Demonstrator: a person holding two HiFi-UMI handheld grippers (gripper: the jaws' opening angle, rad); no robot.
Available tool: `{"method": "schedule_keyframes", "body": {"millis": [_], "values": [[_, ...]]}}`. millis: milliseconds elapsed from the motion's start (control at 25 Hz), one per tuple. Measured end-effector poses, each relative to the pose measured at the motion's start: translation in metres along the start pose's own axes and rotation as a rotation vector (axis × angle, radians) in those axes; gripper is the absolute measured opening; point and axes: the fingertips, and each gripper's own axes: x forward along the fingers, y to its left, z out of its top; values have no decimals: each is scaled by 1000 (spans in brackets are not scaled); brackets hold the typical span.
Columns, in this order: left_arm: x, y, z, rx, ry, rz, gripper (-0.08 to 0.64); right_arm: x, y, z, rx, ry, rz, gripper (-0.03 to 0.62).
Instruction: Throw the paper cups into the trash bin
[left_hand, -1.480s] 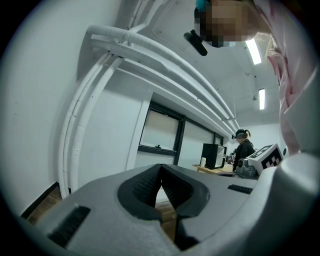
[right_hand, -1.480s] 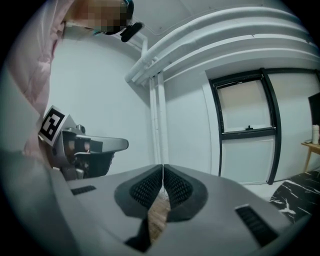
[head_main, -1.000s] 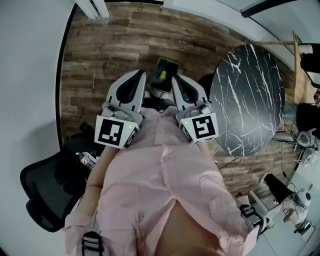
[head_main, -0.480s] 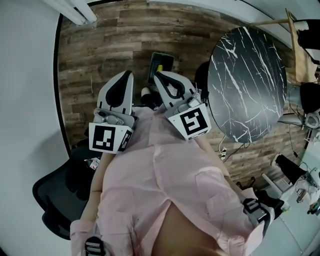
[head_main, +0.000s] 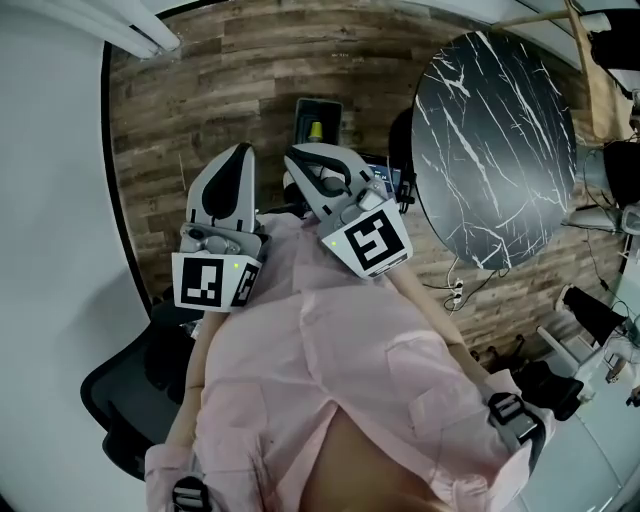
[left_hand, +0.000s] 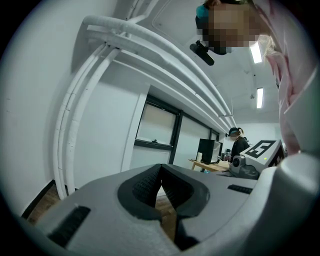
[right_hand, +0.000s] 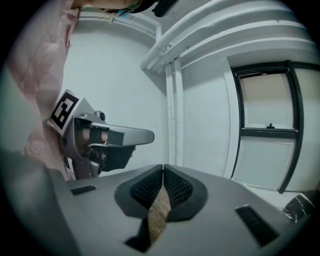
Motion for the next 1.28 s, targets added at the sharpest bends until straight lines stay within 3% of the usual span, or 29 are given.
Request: {"method": "schedule_keyframes", "body": {"millis": [280, 680, 1040, 1280], "values": [[-5, 3, 0, 0, 1, 16, 15, 5, 13, 2, -26, 3, 56, 31], [-13, 5, 0, 29, -1, 34, 15, 11, 20, 0, -34, 15, 63, 31], [-31, 19, 1, 26, -8, 135, 15, 24, 34, 4, -46, 17, 159, 31], [-38, 26, 1, 6, -10, 169, 15, 29, 37, 4, -42, 6, 173, 31]]}}
